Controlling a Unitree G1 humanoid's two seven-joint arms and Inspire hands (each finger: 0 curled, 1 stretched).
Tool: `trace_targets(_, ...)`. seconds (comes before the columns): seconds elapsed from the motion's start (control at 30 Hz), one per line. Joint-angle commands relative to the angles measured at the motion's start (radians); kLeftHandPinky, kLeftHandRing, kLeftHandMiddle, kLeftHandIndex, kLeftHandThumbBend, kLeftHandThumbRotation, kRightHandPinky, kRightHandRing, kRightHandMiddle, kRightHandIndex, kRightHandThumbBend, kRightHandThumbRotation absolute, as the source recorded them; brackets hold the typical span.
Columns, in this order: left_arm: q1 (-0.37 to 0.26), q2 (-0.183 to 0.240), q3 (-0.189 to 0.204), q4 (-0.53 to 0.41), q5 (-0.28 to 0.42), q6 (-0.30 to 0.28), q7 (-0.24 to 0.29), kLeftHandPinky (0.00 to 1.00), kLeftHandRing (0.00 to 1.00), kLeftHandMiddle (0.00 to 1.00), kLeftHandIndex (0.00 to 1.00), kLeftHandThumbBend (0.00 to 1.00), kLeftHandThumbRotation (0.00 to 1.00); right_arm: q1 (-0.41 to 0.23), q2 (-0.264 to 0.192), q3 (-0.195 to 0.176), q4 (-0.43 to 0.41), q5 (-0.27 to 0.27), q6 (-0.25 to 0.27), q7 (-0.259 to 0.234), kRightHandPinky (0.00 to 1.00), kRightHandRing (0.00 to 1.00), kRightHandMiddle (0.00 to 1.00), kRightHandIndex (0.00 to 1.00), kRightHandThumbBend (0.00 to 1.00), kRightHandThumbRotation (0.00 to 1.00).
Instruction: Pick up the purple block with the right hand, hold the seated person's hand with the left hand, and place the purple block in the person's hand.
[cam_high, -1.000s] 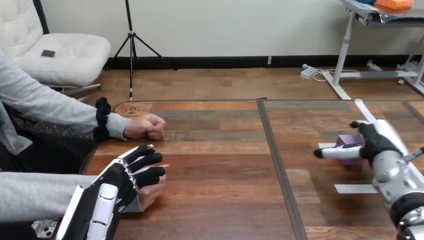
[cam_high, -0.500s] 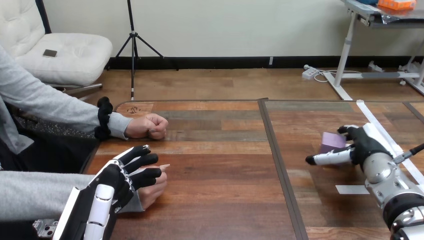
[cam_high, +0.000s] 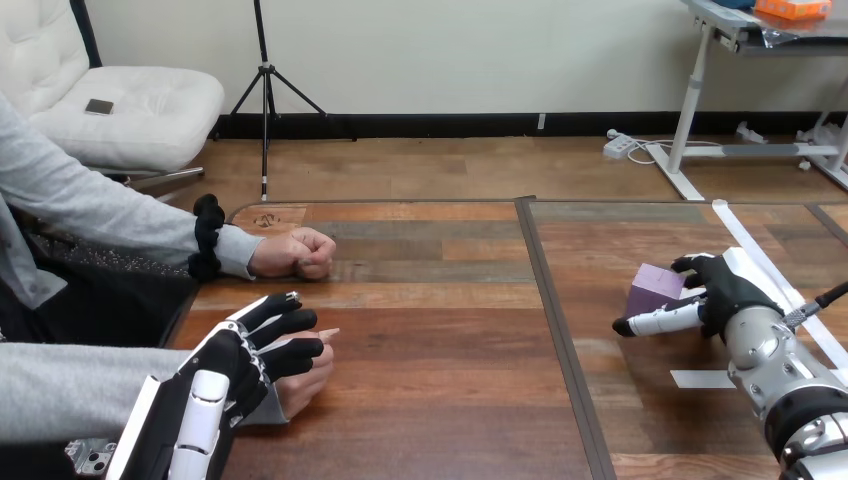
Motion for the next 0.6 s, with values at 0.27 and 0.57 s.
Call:
trace_targets(0.27, -0.028, 0.004, 0.003, -0.086, -0.008, 0.015, 0.004, 0.76, 0.73, 0.78, 0.8, 0.55, 1.0, 0.016, 0.012, 0.02, -0.013, -0.003, -0.075, -0.024, 0.51, 0.62, 0.68, 0.71, 0.98, 0.02)
trace_targets(0.57, -0.037, 0.004, 0.009, -0.081, -0.013, 0.017, 0.003, 0.76, 0.73, 0.77, 0.79, 0.54, 1.0, 0.022, 0.011, 0.009, -0.013, 0.009, -0.094, -0.037, 0.53, 0.6, 0.64, 0.63, 0.9, 0.0)
